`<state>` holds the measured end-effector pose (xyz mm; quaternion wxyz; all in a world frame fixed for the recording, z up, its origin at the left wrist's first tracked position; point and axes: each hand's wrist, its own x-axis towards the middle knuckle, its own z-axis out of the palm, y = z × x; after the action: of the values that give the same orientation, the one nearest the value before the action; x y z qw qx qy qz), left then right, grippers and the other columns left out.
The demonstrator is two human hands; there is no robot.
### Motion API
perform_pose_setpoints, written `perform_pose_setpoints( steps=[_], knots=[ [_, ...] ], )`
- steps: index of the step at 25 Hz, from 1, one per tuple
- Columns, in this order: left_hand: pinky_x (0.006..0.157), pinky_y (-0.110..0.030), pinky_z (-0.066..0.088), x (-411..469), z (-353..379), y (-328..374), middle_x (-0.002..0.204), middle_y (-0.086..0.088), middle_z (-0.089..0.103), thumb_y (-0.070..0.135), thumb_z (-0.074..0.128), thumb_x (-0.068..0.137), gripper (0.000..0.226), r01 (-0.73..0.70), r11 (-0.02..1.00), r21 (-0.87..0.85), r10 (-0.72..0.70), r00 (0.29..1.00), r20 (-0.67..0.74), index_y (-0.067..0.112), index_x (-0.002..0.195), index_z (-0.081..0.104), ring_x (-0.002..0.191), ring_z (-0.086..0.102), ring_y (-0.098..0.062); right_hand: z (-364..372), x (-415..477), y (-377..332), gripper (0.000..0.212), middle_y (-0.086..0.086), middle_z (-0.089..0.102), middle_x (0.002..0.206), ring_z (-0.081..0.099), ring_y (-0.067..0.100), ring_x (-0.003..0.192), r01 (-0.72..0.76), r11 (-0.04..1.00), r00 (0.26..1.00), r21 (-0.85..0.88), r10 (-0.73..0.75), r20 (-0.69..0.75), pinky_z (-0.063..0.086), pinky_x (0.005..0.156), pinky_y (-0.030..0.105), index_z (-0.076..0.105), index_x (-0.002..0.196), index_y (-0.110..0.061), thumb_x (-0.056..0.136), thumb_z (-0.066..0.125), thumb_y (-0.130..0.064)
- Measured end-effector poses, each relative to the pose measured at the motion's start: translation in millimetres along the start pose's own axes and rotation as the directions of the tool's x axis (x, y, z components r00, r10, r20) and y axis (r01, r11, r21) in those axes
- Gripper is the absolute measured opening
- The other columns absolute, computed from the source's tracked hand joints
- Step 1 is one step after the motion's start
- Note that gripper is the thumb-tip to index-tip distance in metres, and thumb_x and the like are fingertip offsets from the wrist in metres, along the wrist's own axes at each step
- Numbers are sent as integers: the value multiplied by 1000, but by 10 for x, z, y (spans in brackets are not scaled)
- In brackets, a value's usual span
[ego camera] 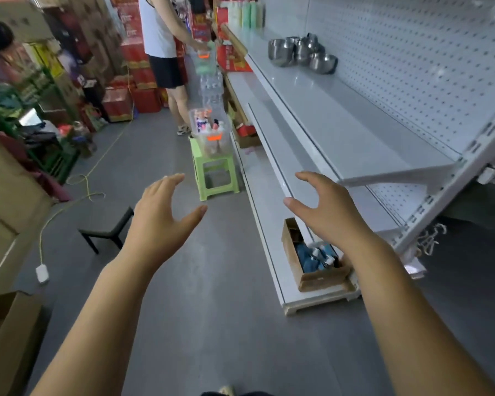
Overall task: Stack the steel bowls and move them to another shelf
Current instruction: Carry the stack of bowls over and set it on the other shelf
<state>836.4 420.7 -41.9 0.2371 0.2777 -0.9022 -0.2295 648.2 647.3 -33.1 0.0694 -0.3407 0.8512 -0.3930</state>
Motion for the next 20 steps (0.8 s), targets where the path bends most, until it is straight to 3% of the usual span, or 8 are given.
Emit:
perform_pose_setpoints(
  steps=[5,11,16,20],
  knots=[
    [118,-41,31,1080,-177,-555,151,-3,50,41,73,90,69,-33,999,13,33,999,-10,16,148,47,147,36,-21,486,853,-223,59,-11,45,159,41,12,146,-71,994,995,87,76,-63,31,109,23,46,153,-30,99,67,-40],
    [118,-38,31,1909,259,-861,151,-1,51,43,73,89,68,-57,997,-53,61,996,66,17,147,48,147,37,-20,680,1691,-134,58,-10,46,158,41,14,147,-133,989,988,60,138,-74,33,110,25,46,152,-30,99,67,-41],
    [117,-36,30,2824,574,-1020,150,2,51,44,72,90,68,-91,995,-47,94,994,56,19,147,47,148,36,-18,770,2770,55,59,-9,47,158,42,14,146,-111,991,987,69,118,-105,35,115,30,48,151,-29,98,69,-41],
    [114,-32,31,3860,654,-1111,151,4,50,47,71,90,68,-84,996,-6,84,996,23,21,148,46,146,37,-17,820,3842,128,57,-8,49,157,44,14,145,-68,993,989,95,79,-123,35,114,26,51,150,-27,97,71,-38]
  ],
)
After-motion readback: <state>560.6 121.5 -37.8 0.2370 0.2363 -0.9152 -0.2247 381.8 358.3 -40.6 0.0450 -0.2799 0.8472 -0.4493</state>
